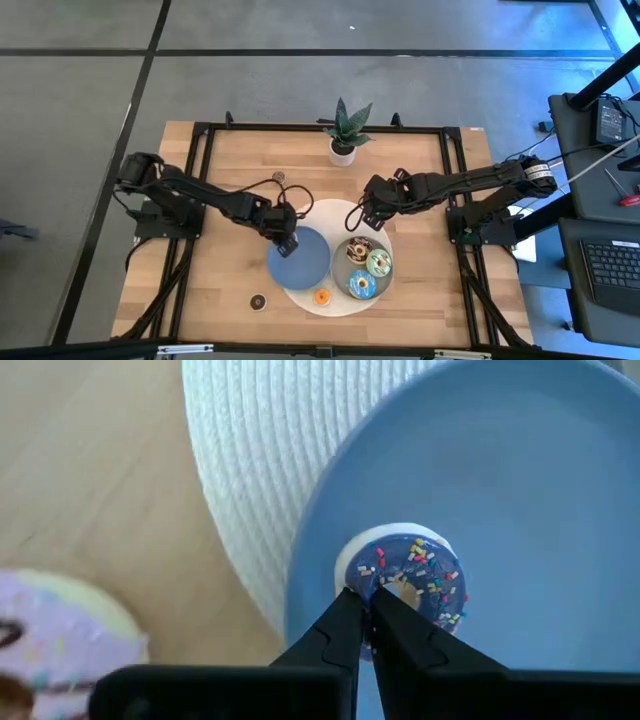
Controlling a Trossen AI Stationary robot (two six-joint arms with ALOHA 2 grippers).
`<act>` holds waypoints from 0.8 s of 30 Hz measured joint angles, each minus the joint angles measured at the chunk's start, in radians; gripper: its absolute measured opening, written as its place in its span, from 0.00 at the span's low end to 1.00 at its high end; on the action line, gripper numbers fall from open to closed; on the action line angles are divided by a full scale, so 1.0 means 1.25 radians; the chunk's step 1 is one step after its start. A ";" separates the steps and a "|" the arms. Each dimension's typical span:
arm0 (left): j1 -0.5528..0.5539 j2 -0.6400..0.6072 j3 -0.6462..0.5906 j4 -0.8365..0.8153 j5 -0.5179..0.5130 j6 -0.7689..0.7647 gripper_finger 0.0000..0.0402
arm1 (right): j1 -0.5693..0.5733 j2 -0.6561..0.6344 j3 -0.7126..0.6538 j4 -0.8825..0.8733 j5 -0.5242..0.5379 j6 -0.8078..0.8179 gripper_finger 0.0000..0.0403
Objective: Pick & Place donuts
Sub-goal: Put the small violet donut on the blue plate
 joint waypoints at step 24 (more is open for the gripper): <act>0.022 0.055 0.001 0.124 0.067 0.000 0.09 | 0.000 0.000 0.000 0.004 0.001 -0.020 0.50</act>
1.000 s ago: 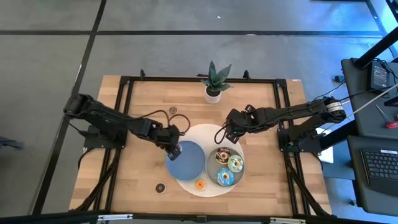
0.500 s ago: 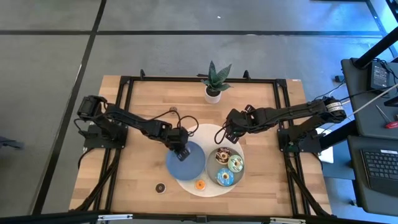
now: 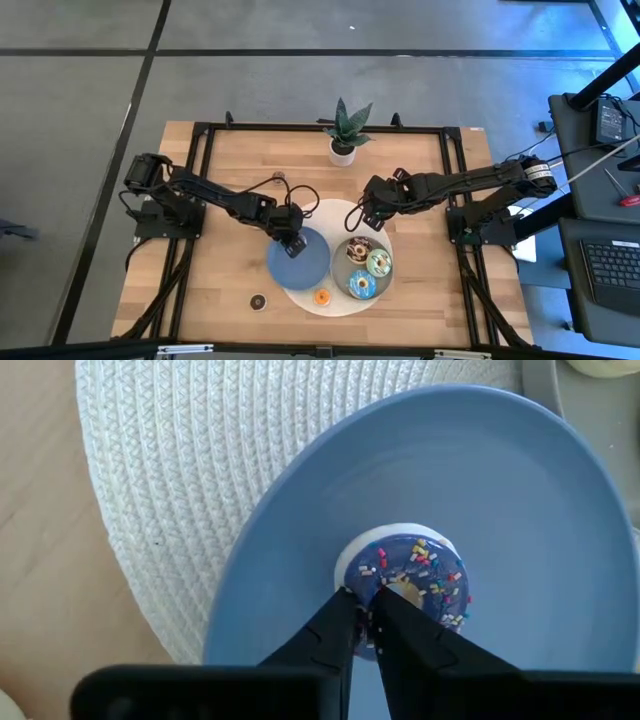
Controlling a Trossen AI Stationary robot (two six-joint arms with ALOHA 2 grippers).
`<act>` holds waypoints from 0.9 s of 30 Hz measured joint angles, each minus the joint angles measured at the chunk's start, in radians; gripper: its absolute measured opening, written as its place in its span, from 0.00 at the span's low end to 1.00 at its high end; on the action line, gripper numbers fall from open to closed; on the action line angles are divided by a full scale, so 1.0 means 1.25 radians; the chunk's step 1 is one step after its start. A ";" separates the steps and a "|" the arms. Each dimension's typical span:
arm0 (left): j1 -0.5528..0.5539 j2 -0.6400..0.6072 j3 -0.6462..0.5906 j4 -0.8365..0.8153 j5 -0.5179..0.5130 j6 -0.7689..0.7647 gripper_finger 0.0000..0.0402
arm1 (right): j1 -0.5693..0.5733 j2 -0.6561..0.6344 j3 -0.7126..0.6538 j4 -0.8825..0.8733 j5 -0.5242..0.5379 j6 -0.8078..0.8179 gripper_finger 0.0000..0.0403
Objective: Pick & Place donuts
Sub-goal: Put the small violet donut on the blue plate, then put the big purple donut on the gray plate
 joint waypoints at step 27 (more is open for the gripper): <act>0.021 -0.116 -0.001 -0.138 -0.064 -0.020 0.30 | 0.000 0.000 0.000 0.001 -0.001 0.000 0.50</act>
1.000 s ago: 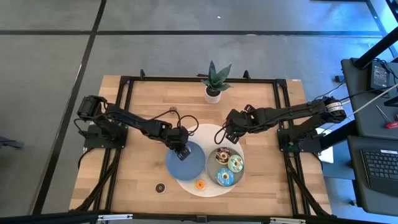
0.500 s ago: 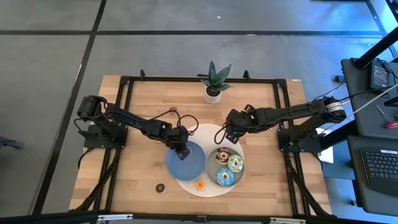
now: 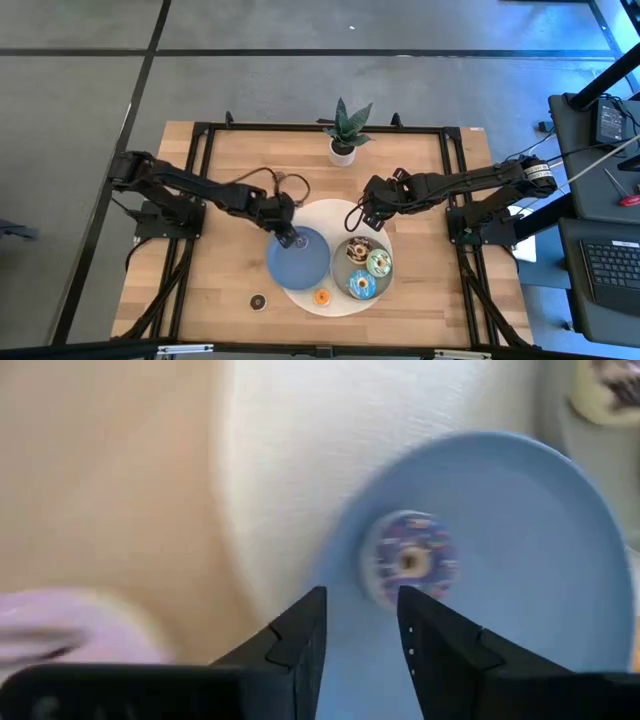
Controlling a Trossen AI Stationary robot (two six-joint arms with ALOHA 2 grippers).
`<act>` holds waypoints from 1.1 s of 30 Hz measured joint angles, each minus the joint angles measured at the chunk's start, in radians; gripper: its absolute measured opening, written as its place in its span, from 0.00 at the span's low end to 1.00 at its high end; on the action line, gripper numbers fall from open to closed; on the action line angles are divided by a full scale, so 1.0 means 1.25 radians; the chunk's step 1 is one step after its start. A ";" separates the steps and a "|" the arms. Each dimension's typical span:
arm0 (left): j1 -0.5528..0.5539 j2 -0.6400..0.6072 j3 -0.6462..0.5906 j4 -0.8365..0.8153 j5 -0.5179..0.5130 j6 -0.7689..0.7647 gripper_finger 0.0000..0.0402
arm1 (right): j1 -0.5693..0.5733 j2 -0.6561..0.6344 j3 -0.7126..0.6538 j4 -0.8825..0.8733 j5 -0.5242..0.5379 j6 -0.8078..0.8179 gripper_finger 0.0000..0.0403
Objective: Pick & Place donuts
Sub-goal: Put the big purple donut on the gray plate
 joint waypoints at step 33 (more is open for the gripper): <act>0.159 -0.112 -0.132 -0.328 -0.074 -0.164 0.58 | 0.000 -0.001 0.000 0.070 0.000 0.003 0.50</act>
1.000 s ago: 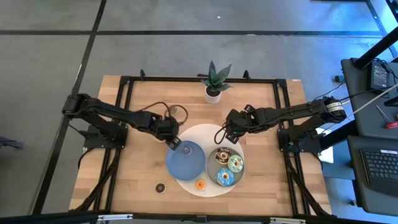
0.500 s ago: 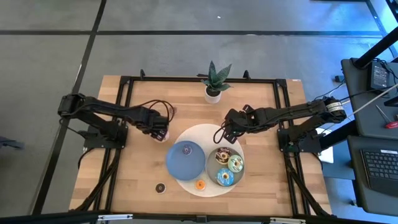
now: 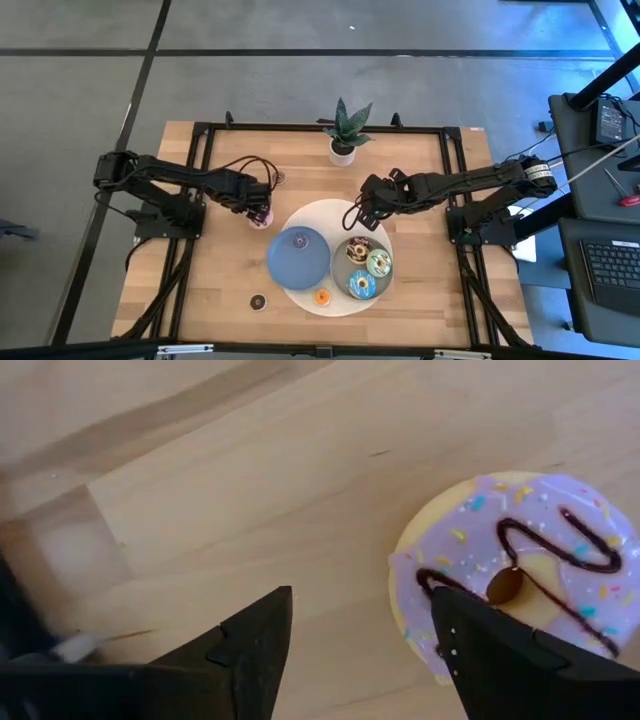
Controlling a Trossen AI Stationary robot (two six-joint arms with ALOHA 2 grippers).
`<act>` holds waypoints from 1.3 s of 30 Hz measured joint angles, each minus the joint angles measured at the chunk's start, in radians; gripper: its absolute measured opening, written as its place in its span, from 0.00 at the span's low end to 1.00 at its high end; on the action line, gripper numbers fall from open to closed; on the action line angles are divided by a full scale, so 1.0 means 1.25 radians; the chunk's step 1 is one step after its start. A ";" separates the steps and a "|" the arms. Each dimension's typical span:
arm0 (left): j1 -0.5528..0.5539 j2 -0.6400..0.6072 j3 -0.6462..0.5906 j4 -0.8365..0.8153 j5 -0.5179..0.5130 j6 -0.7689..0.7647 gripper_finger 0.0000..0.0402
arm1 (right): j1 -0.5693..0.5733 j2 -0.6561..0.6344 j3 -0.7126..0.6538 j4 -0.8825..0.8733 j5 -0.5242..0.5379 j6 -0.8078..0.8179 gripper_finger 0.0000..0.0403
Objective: Pick & Place donuts
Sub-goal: Put the big purple donut on the gray plate
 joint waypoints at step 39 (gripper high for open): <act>-0.007 0.007 -0.076 0.217 0.041 0.033 0.57 | 0.000 0.000 0.000 0.053 0.000 0.000 0.50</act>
